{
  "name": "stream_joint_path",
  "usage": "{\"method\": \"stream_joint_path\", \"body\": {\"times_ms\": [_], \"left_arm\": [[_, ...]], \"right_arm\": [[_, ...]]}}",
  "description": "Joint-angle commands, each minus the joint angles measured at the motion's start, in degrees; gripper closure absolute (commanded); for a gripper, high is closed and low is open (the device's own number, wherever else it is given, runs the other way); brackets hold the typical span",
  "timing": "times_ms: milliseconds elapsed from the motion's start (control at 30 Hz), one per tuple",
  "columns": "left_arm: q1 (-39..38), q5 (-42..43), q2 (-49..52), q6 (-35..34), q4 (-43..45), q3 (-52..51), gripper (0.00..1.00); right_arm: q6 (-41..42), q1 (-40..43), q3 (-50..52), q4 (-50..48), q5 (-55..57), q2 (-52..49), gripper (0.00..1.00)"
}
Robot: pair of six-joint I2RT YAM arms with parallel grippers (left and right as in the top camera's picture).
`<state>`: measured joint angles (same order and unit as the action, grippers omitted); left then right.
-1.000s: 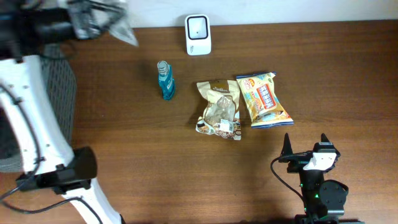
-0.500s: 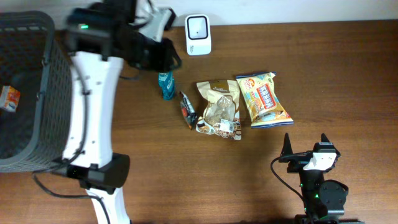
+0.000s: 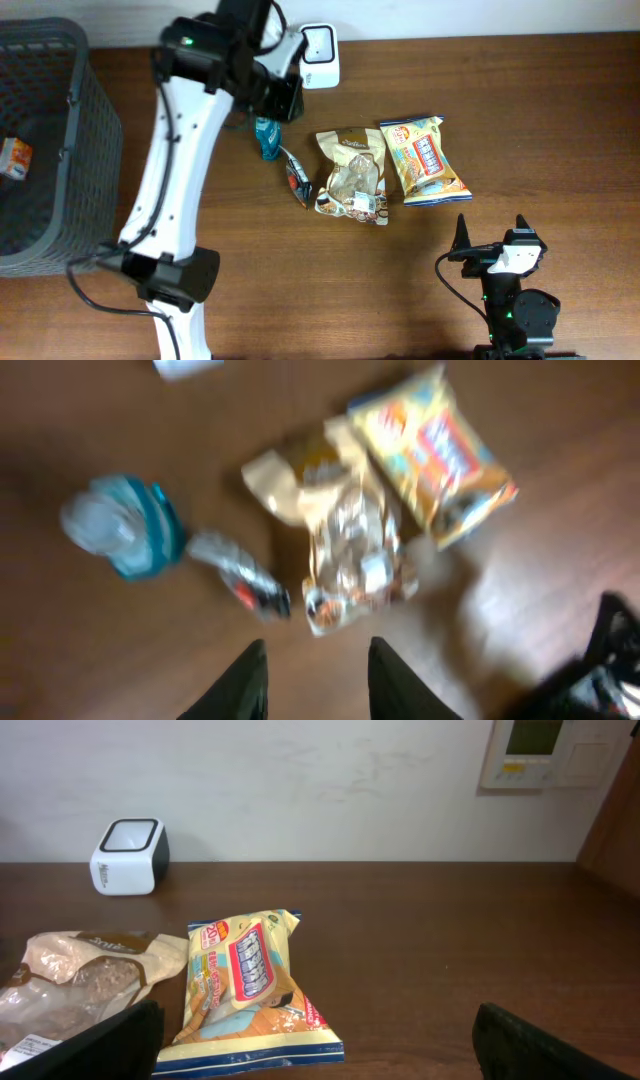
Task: Scan the item barcode
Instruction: 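Carry the packet past the scanner and lay it beside the blue bottle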
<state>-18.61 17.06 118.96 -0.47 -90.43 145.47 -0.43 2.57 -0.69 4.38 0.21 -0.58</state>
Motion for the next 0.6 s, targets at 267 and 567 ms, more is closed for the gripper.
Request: {"method": "stream_joint_path", "body": {"times_ms": [267,567], "left_arm": [[21.0,-20.4,-0.9,-2.6,5.8,21.5,0.24],[41.7,-24.0,-0.6,-2.6,12.2,18.6,0.01]], "right_arm": [[-0.2,-0.3,0.4,0.3,0.5,0.4,0.02],[-0.2,-0.3,0.4,0.3,0.5,0.4,0.02]]}}
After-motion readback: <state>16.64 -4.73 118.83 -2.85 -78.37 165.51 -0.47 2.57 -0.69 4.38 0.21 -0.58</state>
